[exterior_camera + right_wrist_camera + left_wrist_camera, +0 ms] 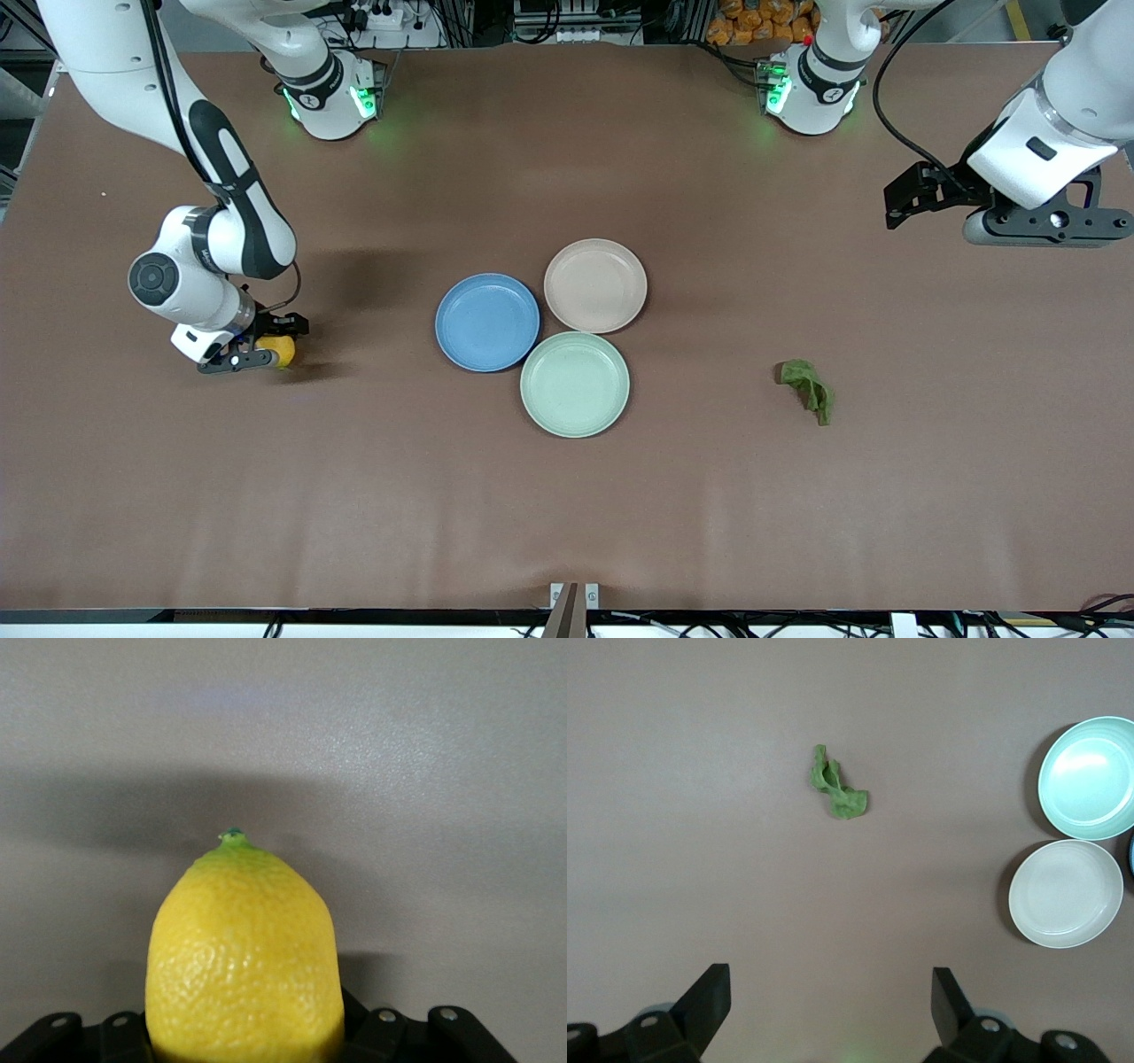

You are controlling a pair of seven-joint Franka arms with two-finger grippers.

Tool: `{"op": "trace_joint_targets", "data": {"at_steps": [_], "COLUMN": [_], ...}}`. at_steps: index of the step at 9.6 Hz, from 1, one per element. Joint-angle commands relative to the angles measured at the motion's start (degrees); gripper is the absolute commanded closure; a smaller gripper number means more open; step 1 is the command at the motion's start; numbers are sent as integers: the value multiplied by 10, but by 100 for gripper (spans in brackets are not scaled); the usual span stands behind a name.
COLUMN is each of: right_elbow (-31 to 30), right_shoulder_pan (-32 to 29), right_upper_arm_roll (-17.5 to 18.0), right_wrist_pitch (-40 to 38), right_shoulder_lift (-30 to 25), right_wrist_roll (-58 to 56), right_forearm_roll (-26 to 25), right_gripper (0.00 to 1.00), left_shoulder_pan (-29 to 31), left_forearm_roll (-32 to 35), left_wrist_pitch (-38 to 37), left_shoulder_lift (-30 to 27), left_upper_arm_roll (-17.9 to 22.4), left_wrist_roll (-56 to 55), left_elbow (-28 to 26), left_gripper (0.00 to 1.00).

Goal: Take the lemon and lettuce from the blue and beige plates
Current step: 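Lower the lemon onto the table and open the right gripper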

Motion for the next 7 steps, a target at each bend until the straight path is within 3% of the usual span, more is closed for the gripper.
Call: {"op": "trace_joint_targets", "data": {"at_steps": [1, 2, 3, 6, 7], "right_elbow": [-4, 0, 2, 15, 39], "right_shoulder_pan": [-11, -11, -10, -4, -5], "right_upper_arm_roll": [8, 7, 8, 8, 8], "right_wrist_pitch": [9, 10, 10, -13, -61], "right_shoulder_lift": [5, 8, 9, 8, 6], "right_wrist_roll": [0, 0, 1, 1, 1], "right_forearm_roll": [2, 2, 2, 46, 47], "right_gripper": [52, 32, 2, 0, 0], "left_shoulder_pan": [2, 2, 2, -2, -1], "left_forearm_roll": [-12, -11, -11, -11, -11], "left_wrist_pitch": [-14, -14, -13, -9, -9], "left_shoulder_lift": [3, 3, 3, 7, 7], "left_upper_arm_roll": [5, 5, 5, 4, 3], "left_wrist_roll": [19, 19, 19, 19, 19], "left_elbow": [12, 13, 13, 13, 17], "left_gripper": [0, 0, 0, 0, 0]}}
